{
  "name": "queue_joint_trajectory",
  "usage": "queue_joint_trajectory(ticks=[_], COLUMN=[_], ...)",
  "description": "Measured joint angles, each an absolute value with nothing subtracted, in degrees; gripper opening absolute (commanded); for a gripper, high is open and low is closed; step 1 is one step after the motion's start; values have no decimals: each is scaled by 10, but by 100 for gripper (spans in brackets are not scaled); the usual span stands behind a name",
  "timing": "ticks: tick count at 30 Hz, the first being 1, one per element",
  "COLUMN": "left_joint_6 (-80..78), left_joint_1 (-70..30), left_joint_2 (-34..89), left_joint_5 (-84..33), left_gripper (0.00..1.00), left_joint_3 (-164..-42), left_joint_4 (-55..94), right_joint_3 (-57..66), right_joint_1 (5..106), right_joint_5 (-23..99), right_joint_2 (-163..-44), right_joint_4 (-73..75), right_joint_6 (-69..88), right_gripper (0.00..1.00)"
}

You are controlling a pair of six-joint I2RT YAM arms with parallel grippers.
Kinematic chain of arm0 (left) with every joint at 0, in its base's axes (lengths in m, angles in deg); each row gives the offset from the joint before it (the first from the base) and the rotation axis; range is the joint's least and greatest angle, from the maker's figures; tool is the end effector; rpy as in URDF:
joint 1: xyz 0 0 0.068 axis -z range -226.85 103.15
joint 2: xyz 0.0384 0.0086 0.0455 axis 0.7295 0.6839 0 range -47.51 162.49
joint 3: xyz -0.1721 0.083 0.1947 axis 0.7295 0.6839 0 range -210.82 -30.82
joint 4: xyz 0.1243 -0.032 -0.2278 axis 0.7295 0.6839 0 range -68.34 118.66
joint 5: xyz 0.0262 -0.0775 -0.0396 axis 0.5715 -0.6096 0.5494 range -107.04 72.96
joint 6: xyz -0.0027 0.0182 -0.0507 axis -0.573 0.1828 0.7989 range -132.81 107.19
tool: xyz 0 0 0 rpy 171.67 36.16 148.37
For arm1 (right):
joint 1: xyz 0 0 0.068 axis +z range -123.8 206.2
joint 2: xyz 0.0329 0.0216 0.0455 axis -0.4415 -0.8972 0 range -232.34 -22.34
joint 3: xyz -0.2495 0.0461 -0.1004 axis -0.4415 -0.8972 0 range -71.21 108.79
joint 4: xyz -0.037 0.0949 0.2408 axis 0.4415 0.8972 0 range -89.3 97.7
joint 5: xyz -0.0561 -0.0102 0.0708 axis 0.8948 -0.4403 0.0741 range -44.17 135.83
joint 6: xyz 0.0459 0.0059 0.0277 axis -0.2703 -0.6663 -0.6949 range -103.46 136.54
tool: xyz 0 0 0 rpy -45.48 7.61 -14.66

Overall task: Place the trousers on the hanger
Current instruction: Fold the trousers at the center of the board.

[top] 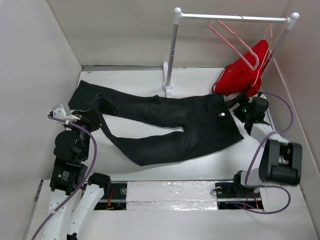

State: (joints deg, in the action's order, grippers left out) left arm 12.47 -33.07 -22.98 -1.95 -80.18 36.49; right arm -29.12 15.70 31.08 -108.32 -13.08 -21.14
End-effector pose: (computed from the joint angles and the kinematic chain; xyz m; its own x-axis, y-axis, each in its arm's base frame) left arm 0.0836 -0.0109 0.3993 0.1606 -0.4639 -0.8712 0.0547 0.8855 -0.4614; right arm 0.3098 -0.0482 0.1959 -0.4150 0.6780 -0.6067 0.2696 0.7285 0.6297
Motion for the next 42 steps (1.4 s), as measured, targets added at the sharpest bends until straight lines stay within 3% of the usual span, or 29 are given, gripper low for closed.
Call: queue_joint_trajectory(ticks=[1, 5, 8, 14, 18, 22, 28, 29, 33, 34, 35, 42], left_joint_6=[125, 122, 120, 115, 110, 103, 99, 98, 97, 97, 97, 97], left_joint_1=[-328, -309, -297, -257, -233, -213, -203, -203, -203, -203, -203, -203], left_joint_2=[-230, -235, -250, -292, -308, -317, -321, -321, -321, -321, -320, -311], left_joint_5=[-20, -20, -21, -15, -3, 8, 19, 21, 22, 23, 24, 27], left_gripper=[0, 0, 0, 0, 0, 0, 0, 0, 0, 0, 0, 0], left_joint_3=[-800, -799, -799, -794, -792, -792, -784, -783, -783, -783, -782, -781], left_joint_4=[365, 365, 363, 359, 359, 359, 360, 361, 361, 360, 360, 360], right_joint_3=[-313, -407, -457, -497, -506, -507, -508, -508, -512, -514, -515, -500], right_joint_1=[150, 122, 115, 93, 58, 44, 44, 44, 44, 44, 44, 44], right_joint_5=[325, 398, 435, 501, 515, 499, 450, 443, 414, 409, 406, 406], right_joint_2=[-1047, -875, -773, -643, -662, -753, -804, -814, -851, -853, -849, -704], right_joint_4=[-129, -82, -12, 143, 162, 168, 117, 102, 60, 57, 56, 140], right_joint_6=[-210, -214, -224, -248, -255, -255, -255, -256, -257, -259, -259, -226], right_gripper=[89, 62, 52, 55, 59, 59, 53, 50, 8, 4, 0, 0])
